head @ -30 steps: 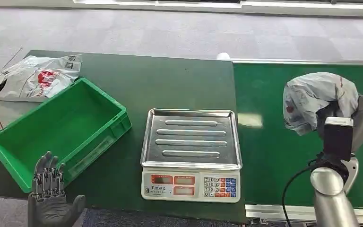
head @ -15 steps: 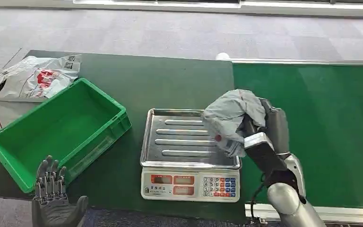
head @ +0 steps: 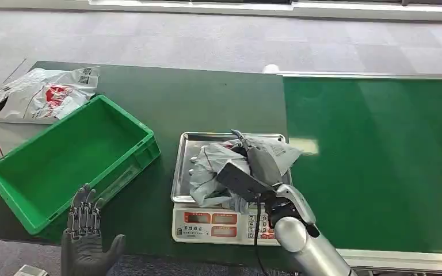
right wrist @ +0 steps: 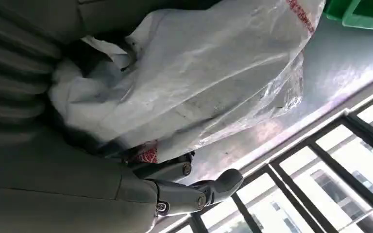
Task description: Moved the parcel from conveyor to table for the left to box.
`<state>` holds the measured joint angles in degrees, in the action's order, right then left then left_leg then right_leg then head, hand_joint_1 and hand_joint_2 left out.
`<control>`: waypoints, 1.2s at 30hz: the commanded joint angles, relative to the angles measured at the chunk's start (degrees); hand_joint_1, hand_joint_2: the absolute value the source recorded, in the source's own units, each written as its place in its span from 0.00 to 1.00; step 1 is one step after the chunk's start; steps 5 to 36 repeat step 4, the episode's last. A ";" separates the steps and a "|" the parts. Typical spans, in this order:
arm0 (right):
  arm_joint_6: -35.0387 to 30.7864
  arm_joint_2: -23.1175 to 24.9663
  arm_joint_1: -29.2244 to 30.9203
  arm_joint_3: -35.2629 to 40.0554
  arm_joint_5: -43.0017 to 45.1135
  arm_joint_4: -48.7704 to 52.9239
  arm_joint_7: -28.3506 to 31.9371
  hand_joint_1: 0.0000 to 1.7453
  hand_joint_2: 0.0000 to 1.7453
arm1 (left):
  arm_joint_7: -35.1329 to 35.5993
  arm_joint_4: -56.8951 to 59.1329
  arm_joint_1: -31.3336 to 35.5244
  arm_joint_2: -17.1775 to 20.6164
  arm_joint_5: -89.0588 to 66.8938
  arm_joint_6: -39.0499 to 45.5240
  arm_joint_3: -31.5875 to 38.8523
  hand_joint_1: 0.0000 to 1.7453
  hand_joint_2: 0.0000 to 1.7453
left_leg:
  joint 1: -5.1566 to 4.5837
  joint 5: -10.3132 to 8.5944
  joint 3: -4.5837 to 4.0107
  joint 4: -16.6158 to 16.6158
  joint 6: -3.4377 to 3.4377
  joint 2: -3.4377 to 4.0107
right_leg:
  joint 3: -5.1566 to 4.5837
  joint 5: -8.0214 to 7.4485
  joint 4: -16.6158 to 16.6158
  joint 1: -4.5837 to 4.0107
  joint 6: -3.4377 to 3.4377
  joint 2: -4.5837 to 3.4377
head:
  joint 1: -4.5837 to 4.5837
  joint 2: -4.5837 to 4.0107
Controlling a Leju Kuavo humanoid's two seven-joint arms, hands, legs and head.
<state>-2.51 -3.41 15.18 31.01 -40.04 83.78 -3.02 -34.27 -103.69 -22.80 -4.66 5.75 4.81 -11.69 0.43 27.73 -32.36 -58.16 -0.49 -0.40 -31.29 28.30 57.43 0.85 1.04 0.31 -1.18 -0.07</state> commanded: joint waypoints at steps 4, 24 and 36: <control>-6.95 2.26 -2.79 -8.81 13.46 6.37 3.90 0.00 0.00 | 2.51 0.14 1.33 1.00 -1.12 -1.50 -0.12 0.00 1.00 | 0.00 -0.08 -0.04 0.05 0.00 -0.01 | -0.06 -0.08 -0.05 -0.02 -0.10 0.02 | 0.00 0.00; -6.95 2.26 -2.79 -8.81 13.46 6.37 3.90 0.00 0.00 | 2.51 0.14 1.33 1.00 -1.12 -1.50 -0.12 0.00 1.00 | 0.00 -0.08 -0.04 0.05 0.00 -0.01 | -0.06 -0.08 -0.05 -0.02 -0.10 0.02 | 0.00 0.00; -6.95 2.26 -2.79 -8.81 13.46 6.37 3.90 0.00 0.00 | 2.51 0.14 1.33 1.00 -1.12 -1.50 -0.12 0.00 1.00 | 0.00 -0.08 -0.04 0.05 0.00 -0.01 | -0.06 -0.08 -0.05 -0.02 -0.10 0.02 | 0.00 0.00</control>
